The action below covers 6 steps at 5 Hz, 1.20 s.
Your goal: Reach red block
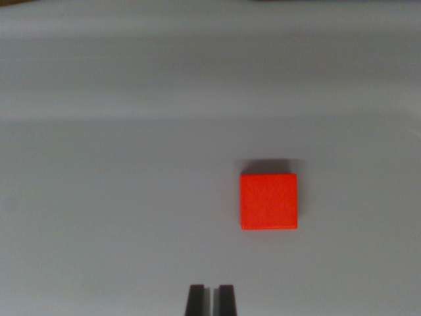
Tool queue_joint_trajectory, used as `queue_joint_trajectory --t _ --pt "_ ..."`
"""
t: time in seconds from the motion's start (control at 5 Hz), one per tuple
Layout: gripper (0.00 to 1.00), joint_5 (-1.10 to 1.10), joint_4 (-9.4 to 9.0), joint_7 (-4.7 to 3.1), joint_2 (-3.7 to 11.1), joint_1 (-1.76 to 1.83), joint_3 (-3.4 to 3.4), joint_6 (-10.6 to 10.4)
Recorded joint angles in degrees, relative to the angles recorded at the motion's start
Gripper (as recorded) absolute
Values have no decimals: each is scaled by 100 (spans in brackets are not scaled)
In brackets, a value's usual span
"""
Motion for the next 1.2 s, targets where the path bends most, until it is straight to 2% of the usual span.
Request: queue_joint_trajectory --t 0.2,0.4,0.6,0.8,1.0,1.2 --pt "0 0 0 0 0 0 0 0" --pt "0 14 -68 -52 207 -37 -25 -256" --pt "0 14 -68 -52 207 -37 -25 -256" --pt "0 29 -138 -106 422 -75 -50 -521" --pt "0 29 -138 -106 422 -75 -50 -521" --pt "0 43 -205 -157 626 -111 -75 -774"
